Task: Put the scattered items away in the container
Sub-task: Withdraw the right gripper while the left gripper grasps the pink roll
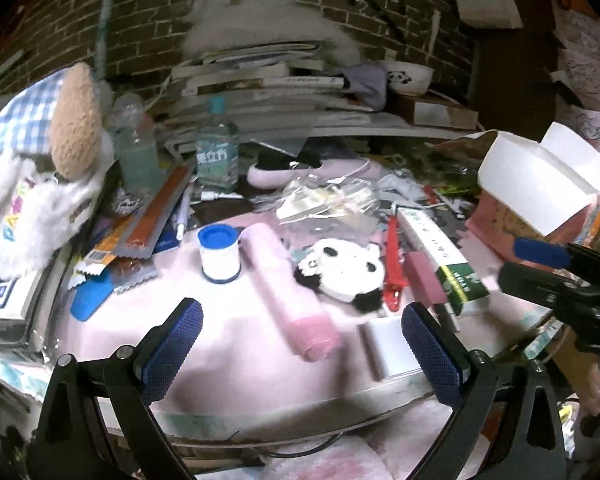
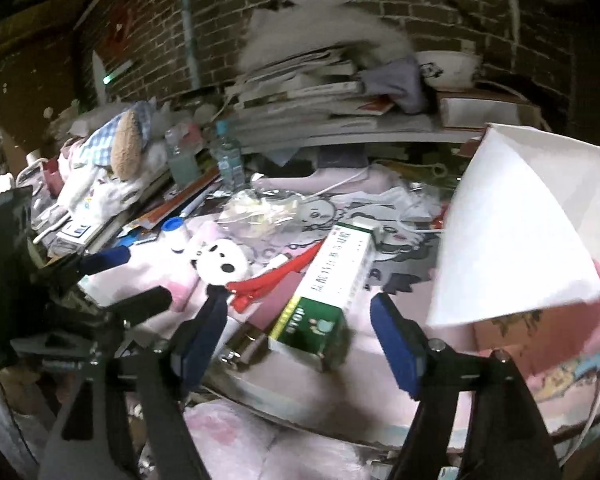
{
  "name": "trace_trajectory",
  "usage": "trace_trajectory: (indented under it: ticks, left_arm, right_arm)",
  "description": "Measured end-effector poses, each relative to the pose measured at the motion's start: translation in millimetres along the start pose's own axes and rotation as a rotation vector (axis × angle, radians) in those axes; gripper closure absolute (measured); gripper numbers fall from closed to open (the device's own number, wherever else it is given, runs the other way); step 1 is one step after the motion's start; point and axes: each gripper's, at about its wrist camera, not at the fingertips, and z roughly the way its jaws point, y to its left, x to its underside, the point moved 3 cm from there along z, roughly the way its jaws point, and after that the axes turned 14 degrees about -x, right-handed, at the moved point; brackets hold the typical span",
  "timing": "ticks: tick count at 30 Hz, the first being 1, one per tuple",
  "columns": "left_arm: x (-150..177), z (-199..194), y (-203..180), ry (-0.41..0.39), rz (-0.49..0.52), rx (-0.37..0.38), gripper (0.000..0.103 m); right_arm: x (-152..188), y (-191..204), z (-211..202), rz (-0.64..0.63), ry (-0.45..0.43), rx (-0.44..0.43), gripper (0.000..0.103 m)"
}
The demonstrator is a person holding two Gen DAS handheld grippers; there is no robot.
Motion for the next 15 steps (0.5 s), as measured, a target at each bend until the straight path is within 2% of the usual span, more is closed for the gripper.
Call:
trace_trajectory:
  ticks: [3,5,8,12,14,15]
  left_arm:
    - [2.4,6.3,-3.5,0.002,0.012,-0.011,0.007]
    - [4.4,11.5,-7.6,0.005,0.026,-0.019,0.028]
    - [8.9,21.9,-11.8,0.037,0.059,-0.023,0.050]
    - [11.0,22.1,-11.3,0.020,0.077,-0.040,0.059]
    - [11.1,21.4,-7.9,0.017,0.082,-0.041,0.072]
    - [11.6,20.6,-5.7,0.016,0.086,-0.036,0.075]
  right_arm:
    - [6.3,-2.8,-3.2,0.012,-0.006,-0.003,0.031]
    - [10.3,-2.8,-2.0,0.013,0.002,-0.006,0.031]
    - [14.0,-4.1,1.0,0.018,0.014,-0.014,0.031]
    - [16.1,-5.3,1.8,0.023,0.015,-0.018,0.031]
    - [17.0,-6.6,2.3,0.030,0.016,-0.021,0.031]
    - [17.2,-6.6,2.6,0.034,0.017,-0.022,0.031]
